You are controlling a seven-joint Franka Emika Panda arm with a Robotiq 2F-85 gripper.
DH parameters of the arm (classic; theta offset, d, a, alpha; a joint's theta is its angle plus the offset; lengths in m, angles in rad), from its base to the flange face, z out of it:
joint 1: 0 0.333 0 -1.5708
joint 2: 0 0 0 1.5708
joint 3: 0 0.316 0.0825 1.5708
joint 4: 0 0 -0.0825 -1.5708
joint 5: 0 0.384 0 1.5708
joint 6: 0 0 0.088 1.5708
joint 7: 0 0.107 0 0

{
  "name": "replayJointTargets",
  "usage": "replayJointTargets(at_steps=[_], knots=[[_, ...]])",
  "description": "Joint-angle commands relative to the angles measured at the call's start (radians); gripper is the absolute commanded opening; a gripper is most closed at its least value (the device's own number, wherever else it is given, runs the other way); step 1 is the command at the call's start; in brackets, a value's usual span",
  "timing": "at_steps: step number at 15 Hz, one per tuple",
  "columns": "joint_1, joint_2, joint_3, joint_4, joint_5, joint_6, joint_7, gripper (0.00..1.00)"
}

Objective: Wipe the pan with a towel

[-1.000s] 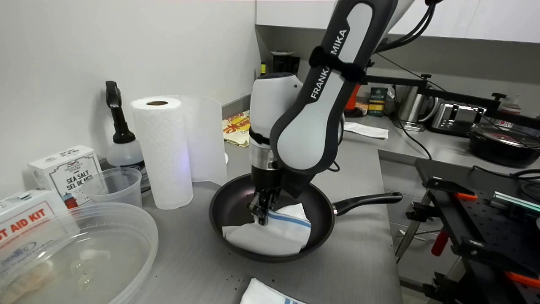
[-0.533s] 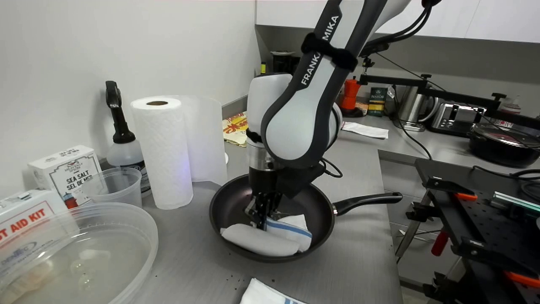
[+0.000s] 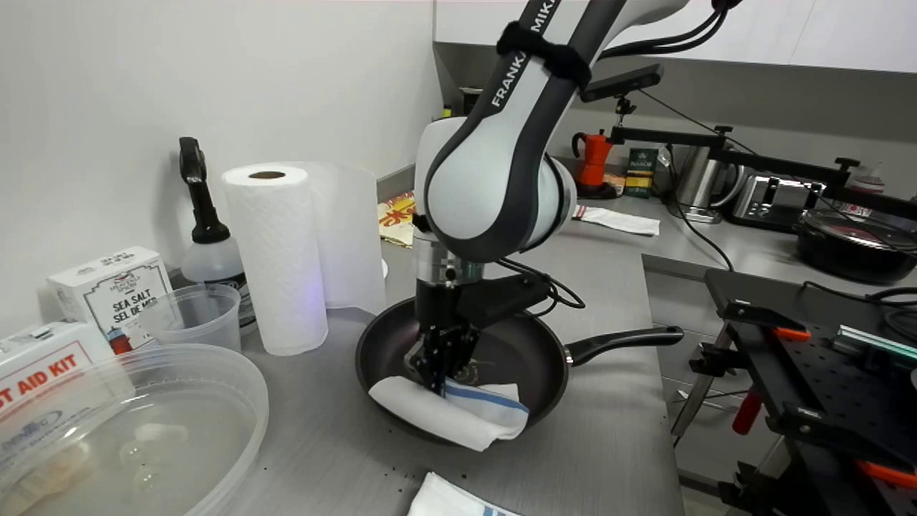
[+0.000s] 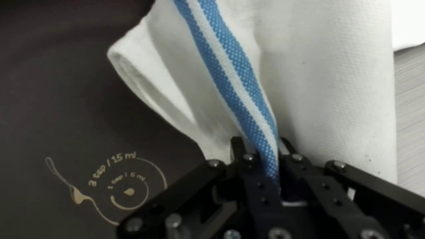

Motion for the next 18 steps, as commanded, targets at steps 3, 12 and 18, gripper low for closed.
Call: replayJointTargets(at_steps=[3,12,18], knots=[[-0.053,-0.05,0.044,0.005,0.077,-0.066,-0.067,0.03],[-0.032,-0.213,-0.081,-0.042,-0.005,-0.053,-0.137,0.03],[0.004,-0.326,-0.281,-0.042,-0.195,-0.022,-0.129,0.03]])
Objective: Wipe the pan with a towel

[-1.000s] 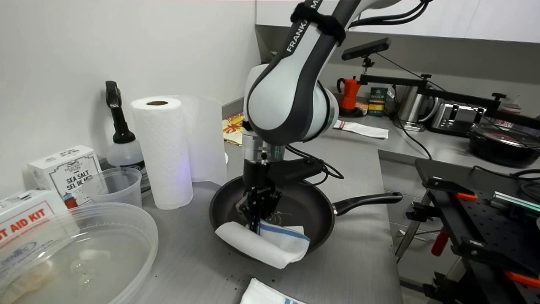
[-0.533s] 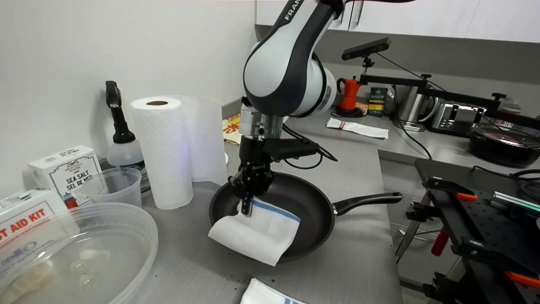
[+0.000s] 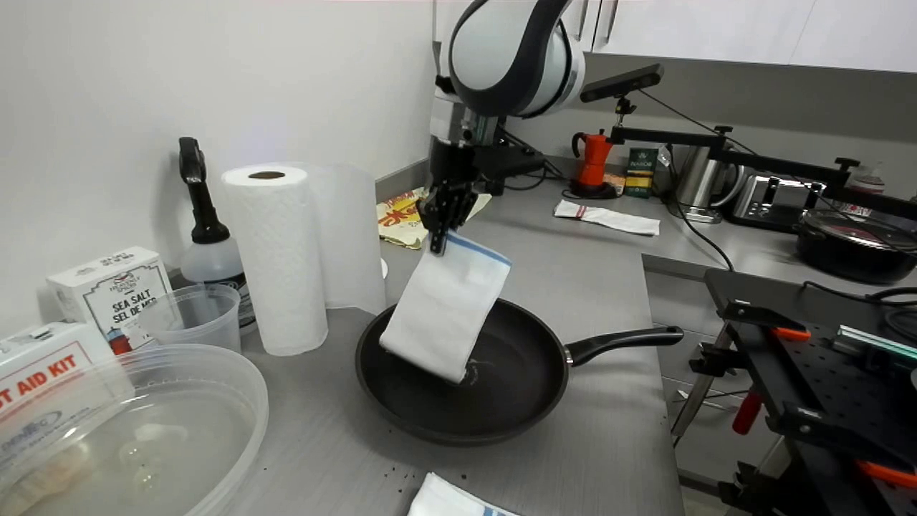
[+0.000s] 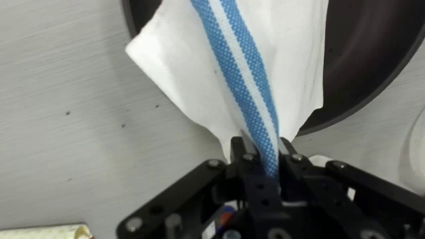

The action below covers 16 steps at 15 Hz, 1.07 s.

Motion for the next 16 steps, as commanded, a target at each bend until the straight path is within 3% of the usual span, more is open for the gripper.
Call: replayJointTargets(at_steps=[1,16], knots=[[0.039,-0.079,-0.104,-0.031,-0.096,0.017,0.007,0.03],[0.093,-0.17,-0.365,0.028,-0.414,0.099,0.088,0.03]])
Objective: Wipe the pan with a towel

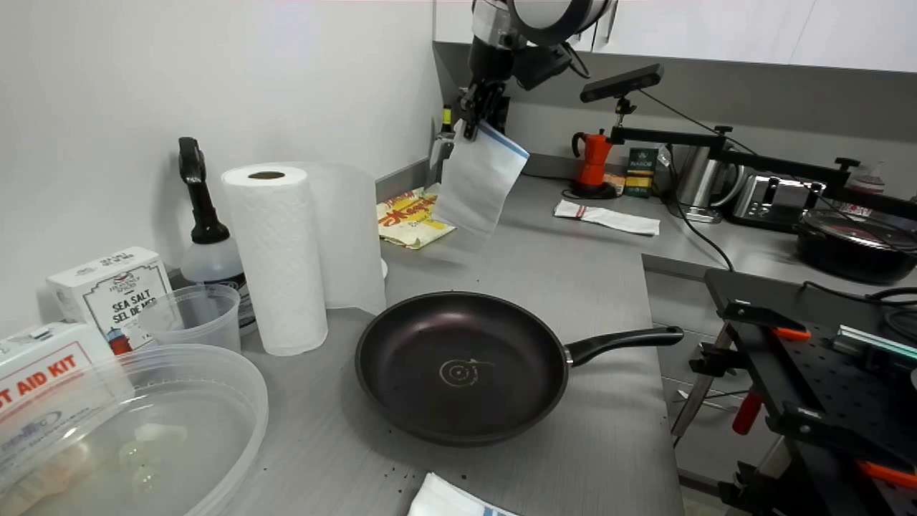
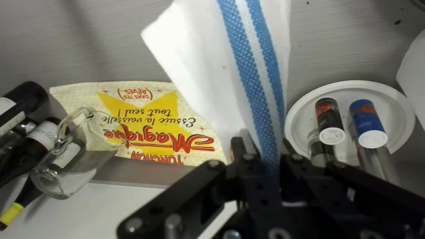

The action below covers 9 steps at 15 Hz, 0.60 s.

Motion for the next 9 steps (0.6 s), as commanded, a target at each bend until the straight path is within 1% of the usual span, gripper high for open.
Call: replayJointTargets(at_steps=[1,4,9], knots=[[0.041,-0.009,-0.078,0.0,-0.105,0.026,0.068,0.03],[0.04,0.0,-0.105,0.001,-0.143,0.035,0.086,0.03],[0.018,0.037,-0.115,-0.005,-0.137,0.045,0.089,0.03]])
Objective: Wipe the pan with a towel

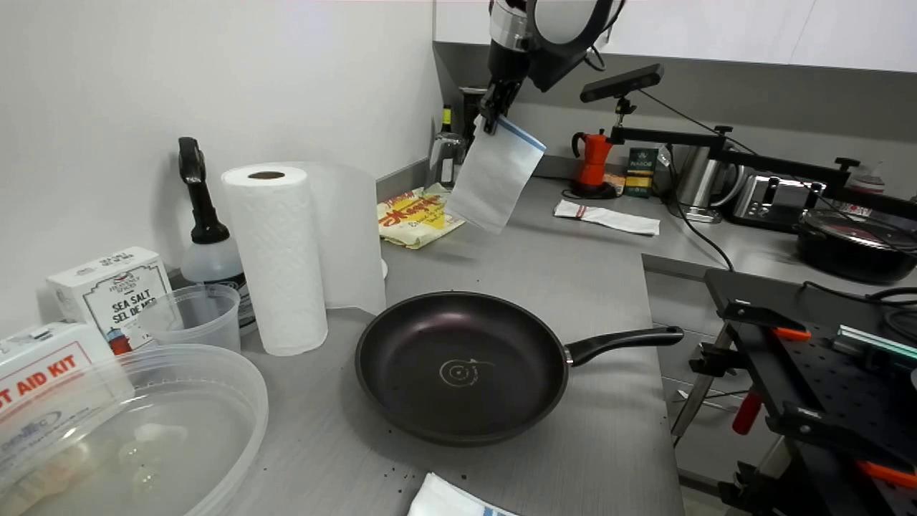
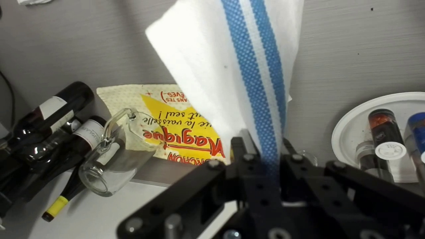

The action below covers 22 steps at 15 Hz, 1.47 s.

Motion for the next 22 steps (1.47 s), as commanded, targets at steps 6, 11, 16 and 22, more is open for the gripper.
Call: replayJointTargets(at_steps=[6,11,16,22], knots=[[0.004,0.114,-0.058,-0.002,-0.031,0.051,0.053,0.03],[0.015,0.18,-0.096,0.01,-0.025,0.072,0.055,0.03],[0.013,0.197,-0.075,-0.013,0.0,0.067,0.041,0.03],[0.0,0.207,0.04,-0.077,0.061,0.053,0.02,0.03]])
